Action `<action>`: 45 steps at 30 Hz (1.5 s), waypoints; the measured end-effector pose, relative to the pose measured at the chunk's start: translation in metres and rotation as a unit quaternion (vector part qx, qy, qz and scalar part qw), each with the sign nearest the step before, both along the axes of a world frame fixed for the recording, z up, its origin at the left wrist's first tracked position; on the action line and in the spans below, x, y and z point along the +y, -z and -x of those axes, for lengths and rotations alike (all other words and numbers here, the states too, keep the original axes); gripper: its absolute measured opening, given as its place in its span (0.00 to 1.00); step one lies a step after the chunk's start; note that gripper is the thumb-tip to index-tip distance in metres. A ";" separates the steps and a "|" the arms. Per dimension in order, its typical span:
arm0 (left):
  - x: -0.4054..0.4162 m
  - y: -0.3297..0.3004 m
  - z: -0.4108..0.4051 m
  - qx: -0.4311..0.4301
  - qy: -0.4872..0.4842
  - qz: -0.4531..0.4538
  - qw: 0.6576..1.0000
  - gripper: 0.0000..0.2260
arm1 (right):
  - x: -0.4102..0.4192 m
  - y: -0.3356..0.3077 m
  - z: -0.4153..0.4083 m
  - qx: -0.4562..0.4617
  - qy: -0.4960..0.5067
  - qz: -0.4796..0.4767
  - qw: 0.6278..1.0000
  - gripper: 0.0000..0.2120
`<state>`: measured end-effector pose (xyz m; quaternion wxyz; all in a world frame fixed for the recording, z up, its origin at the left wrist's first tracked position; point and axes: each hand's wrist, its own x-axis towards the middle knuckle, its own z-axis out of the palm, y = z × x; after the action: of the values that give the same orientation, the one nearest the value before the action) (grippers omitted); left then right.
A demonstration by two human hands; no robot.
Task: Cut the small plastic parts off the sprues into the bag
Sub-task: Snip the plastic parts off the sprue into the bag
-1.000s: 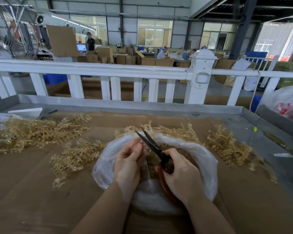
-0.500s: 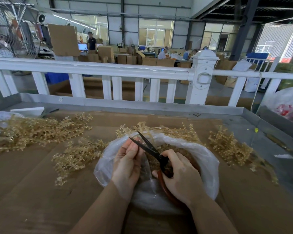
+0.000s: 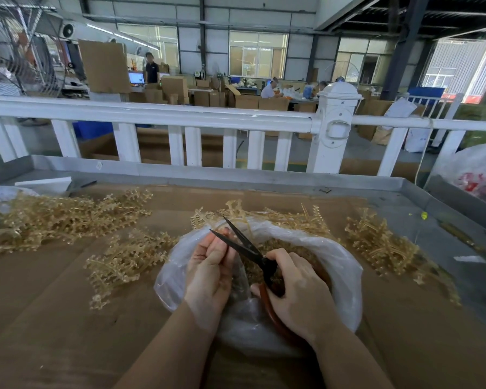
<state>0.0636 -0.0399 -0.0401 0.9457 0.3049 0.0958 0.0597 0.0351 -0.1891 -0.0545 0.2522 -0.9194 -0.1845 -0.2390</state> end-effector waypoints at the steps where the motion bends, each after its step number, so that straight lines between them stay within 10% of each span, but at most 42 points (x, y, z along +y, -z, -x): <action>1: 0.000 0.000 0.000 0.000 -0.001 0.005 1.000 0.10 | 0.000 0.000 0.000 0.002 -0.001 0.001 1.000 0.21; 45: -0.004 0.003 -0.001 -0.016 -0.004 -0.025 1.000 0.10 | 0.000 -0.001 -0.001 0.013 0.003 -0.002 1.000 0.21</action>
<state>0.0644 -0.0441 -0.0431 0.9390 0.3269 0.0803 0.0705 0.0357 -0.1891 -0.0536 0.2553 -0.9227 -0.1780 -0.2276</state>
